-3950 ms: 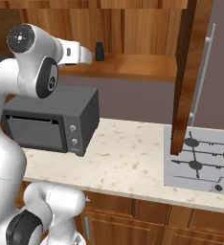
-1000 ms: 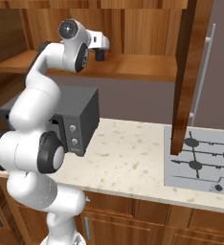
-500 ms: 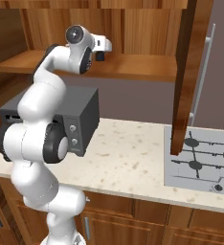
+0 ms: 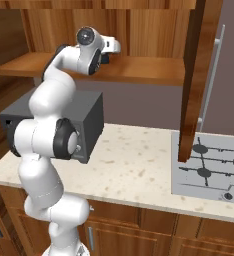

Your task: Retrieve the shaker from the cabinet and place it next the steak on a plate on the dining table.

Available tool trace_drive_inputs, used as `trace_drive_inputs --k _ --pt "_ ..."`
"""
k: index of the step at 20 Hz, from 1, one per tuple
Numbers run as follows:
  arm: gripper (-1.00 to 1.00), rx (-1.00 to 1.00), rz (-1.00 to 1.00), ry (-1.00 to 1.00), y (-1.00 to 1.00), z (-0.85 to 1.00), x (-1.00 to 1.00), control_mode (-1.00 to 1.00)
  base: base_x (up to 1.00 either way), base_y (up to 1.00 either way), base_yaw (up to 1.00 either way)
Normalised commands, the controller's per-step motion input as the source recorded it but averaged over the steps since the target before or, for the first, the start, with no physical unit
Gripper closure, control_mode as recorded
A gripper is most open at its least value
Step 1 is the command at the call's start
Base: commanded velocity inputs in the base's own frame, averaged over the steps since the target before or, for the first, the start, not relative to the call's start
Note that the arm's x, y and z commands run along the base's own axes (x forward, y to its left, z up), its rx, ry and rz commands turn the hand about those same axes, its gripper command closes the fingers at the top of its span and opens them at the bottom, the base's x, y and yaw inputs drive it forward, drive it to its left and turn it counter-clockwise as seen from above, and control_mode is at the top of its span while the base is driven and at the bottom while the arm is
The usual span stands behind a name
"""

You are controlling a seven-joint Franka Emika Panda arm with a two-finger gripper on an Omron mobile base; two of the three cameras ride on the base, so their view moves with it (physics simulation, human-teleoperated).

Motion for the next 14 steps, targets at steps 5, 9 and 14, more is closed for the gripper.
trace_drive_inputs --k 5,9,14 --pt "-1.00 0.00 0.01 0.00 0.00 -0.06 0.32 -1.00 0.00 0.00 0.00" --pt "-1.00 0.00 0.01 0.00 0.00 -0.10 0.31 -1.00 0.00 0.00 0.00" --pt "1.00 0.00 0.00 0.00 0.00 -0.17 0.27 -1.00 0.00 0.00 0.00"
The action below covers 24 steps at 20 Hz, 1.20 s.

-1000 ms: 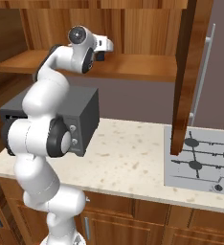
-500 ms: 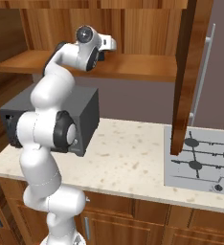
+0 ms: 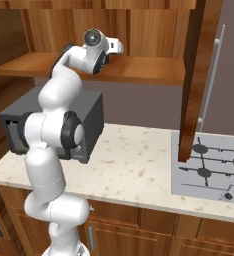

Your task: Retrieve the shaker from the cabinet and place it next the steak on a plate on the dining table.

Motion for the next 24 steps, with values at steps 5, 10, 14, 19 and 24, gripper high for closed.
trace_drive_inputs --k 5,10,14,19,24 --pt "1.00 0.00 0.01 0.00 0.00 -0.02 -0.18 -1.00 0.00 0.00 0.00" --pt "1.00 0.01 0.01 -0.05 0.00 -0.01 -1.00 -1.00 0.00 0.00 0.00" --pt "1.00 0.02 0.00 -0.07 -0.05 0.00 -1.00 -1.00 0.00 0.00 0.00" --pt "1.00 0.04 0.00 -0.09 -0.09 0.00 -1.00 -1.00 0.00 0.00 0.00" --pt "1.00 0.06 0.00 -0.16 0.00 0.02 -1.00 -1.00 0.00 0.00 0.00"
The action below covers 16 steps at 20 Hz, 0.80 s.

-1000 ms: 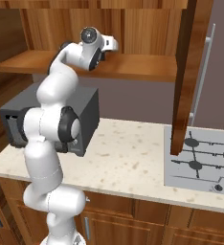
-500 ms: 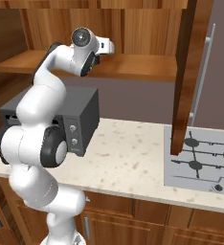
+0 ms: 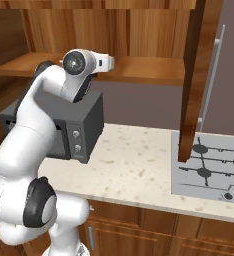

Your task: Retrieve the shaker from the cabinet and place it next the steak on a plate on the dining table.

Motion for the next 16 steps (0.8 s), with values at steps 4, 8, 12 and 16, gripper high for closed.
trace_drive_inputs --k 4,8,12,16 --pt "1.00 0.00 0.00 0.00 0.00 0.17 -1.00 -1.00 0.00 0.00 0.00" --pt "1.00 0.00 0.00 0.17 0.06 0.00 -1.00 -1.00 0.00 0.00 0.00" --pt "1.00 0.00 0.00 0.15 0.00 -0.03 -1.00 -1.00 0.00 0.00 0.00" --pt "1.00 0.00 0.01 -0.02 0.01 -0.31 -1.00 -1.00 0.00 0.00 0.00"
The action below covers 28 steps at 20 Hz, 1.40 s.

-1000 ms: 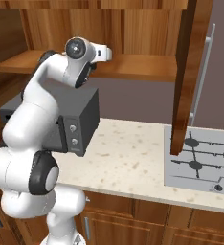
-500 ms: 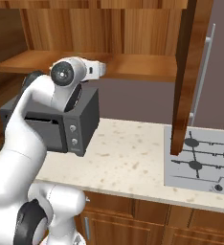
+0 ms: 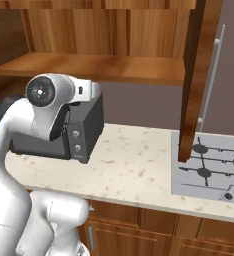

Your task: Retrieve the shaker from the cabinet and place it next the steak on a plate on the dining table.

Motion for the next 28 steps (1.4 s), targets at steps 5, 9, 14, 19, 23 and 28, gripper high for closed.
trace_drive_inputs --k 5,9,14,19,23,28 --pt "1.00 0.00 0.02 -0.06 0.01 -0.24 -0.60 1.00 -0.40 0.00 0.01" --pt "1.00 0.00 0.00 0.00 0.00 0.00 0.00 1.00 -1.00 0.00 0.02" --pt "1.00 0.00 0.00 0.00 0.00 0.00 0.00 1.00 -1.00 0.51 -0.33" --pt "1.00 0.00 0.00 0.00 0.00 0.00 0.00 1.00 -0.73 0.72 0.62" --pt "1.00 0.00 0.00 0.00 0.00 0.00 0.00 1.00 -0.03 0.03 1.00" --pt "1.00 0.00 0.00 0.00 0.00 0.00 0.00 1.00 0.00 0.00 1.00"
